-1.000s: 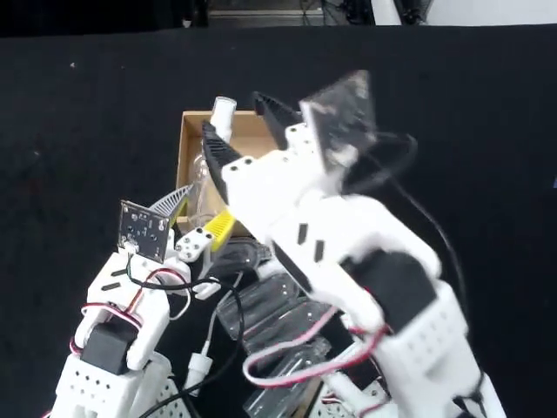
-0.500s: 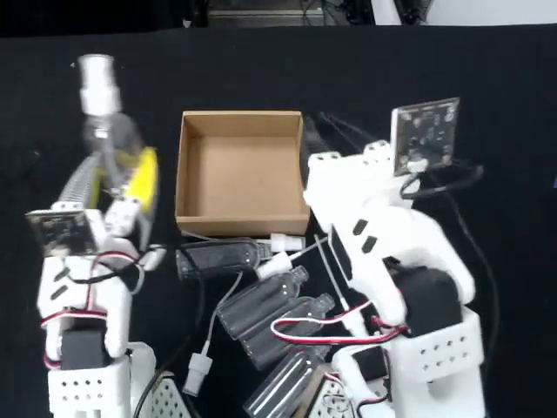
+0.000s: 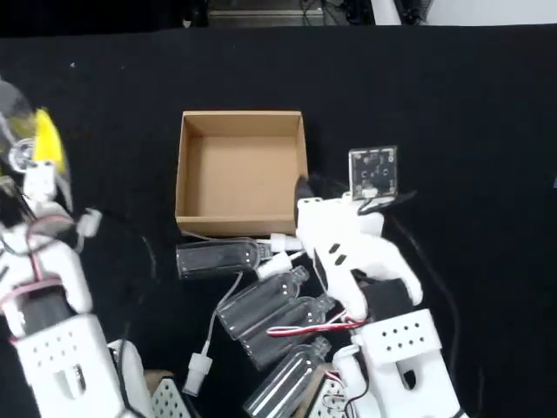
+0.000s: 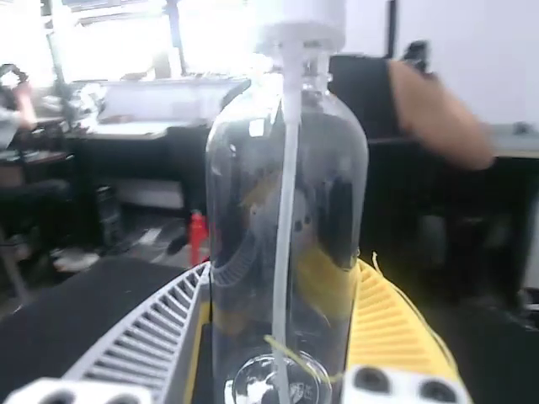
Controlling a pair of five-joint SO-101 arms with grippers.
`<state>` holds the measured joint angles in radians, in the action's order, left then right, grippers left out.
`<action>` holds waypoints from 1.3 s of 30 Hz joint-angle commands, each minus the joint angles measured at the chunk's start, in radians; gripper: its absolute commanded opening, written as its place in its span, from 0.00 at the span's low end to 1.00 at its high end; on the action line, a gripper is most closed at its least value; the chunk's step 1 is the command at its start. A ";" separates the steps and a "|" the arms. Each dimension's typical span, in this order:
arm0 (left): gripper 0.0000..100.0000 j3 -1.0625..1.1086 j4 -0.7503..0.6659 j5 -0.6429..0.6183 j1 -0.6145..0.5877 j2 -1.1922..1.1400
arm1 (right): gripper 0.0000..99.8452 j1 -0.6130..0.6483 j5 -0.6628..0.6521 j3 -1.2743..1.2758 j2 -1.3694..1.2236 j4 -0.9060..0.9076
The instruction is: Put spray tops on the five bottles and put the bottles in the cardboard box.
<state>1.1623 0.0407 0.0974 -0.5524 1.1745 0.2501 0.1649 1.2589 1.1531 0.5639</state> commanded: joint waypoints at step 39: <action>0.20 -0.031 -1.479 0.017 -0.509 -1.590 | 0.05 0.032 -0.005 0.067 0.041 -0.066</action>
<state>1.1960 -1.4047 0.1036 -1.0449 -0.3813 0.2639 0.1649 1.3295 1.1531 0.5255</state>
